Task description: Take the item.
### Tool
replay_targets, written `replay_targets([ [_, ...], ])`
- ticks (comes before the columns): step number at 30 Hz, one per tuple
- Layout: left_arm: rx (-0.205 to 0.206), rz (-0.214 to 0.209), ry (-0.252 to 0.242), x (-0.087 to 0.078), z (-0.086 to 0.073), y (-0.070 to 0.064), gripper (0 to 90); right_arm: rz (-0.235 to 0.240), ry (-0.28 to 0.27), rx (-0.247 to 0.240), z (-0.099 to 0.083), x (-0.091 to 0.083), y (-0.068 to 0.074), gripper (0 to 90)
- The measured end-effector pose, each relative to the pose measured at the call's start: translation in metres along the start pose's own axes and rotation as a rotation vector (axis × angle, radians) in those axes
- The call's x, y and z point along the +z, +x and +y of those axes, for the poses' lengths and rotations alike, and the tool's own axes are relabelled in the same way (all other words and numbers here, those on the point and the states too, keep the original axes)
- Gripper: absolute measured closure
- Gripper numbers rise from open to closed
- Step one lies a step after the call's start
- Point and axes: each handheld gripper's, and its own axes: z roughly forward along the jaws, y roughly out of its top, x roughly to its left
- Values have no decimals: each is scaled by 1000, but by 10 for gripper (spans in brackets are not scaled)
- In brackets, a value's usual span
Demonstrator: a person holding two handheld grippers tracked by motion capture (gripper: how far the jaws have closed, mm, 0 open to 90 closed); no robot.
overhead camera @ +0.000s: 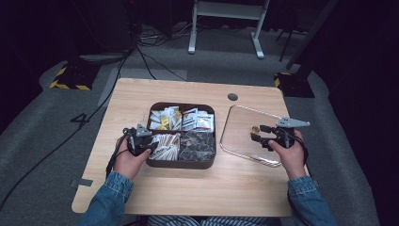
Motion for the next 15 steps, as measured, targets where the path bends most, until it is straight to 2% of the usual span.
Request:
replay_targets([
  [6, -7, 1, 5, 1, 1, 0, 663, 1, 1, -1, -2, 0, 0, 356],
  [9, -2, 4, 8, 0, 1, 2, 690, 0, 0, -1, -2, -1, -1, 356],
  [12, 1, 18, 10, -2, 1, 3, 771, 4, -1, 2, -3, 0, -1, 356],
  [15, 8, 27, 22, 0, 1, 1, 774, 9, -1, 3, -3, 1, 0, 356],
])
